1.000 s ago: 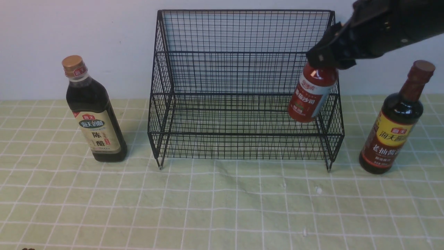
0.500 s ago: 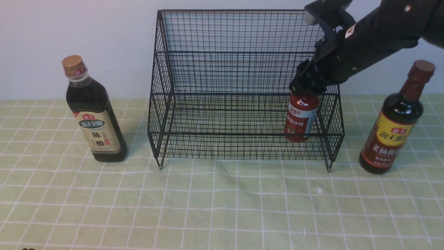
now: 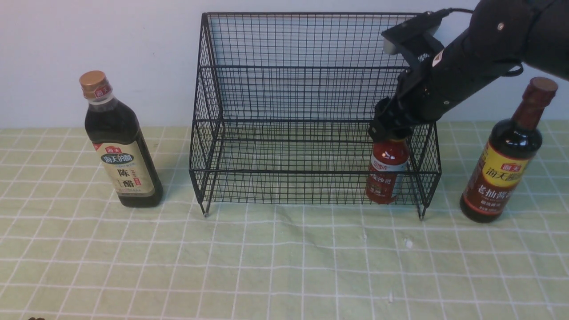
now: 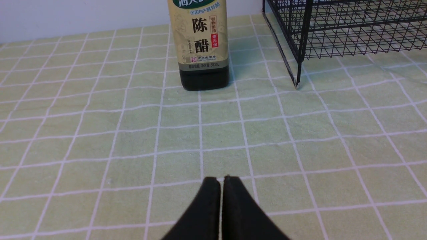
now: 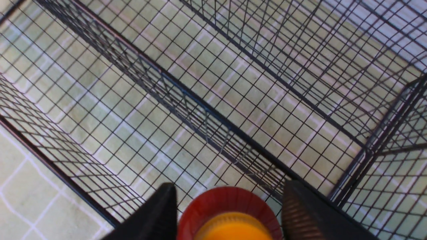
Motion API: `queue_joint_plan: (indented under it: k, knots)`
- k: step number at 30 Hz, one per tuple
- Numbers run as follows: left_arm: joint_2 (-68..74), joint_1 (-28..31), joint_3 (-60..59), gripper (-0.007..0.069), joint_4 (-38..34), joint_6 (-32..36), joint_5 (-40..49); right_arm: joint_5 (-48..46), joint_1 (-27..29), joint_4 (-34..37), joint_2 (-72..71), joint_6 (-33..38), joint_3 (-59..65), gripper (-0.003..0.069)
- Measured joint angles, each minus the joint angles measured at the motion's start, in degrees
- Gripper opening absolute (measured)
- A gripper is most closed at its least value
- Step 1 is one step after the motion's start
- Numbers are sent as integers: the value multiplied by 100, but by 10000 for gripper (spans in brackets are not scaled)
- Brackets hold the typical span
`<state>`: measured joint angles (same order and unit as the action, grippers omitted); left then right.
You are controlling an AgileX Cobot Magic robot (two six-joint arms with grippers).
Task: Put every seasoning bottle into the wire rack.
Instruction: Use the right arm to put the condiment bottle back on the shelf, then use the right arm to grab the condiment bottle closest to it
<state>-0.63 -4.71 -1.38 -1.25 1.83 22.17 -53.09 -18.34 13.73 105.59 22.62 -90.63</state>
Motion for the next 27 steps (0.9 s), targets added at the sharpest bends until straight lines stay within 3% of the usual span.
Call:
queue_joint_plan:
  k: [4,10,15,20,23,27]
  knots:
    - [0,0,0,-6,0,0,0,-461,0,-211,-297,-496,-221,503]
    - [0,0,0,-6,0,0,0,-1518,0,-1171,-923,-919,-957,483]
    - [0,0,0,-6,0,0,0,-1859,195,-2135,-1692,-1672,-1100,336]
    - [0,0,0,-6,0,0,0,-1847,887,-2320,-2445,-2138,-463,164]
    - [0,0,0,-6,0,0,0,-1240,1388,-2196,-2946,-2342,447,53]
    - [0,0,0,-6,0,0,0,190,1782,-1620,-3492,-2477,1666,-6]
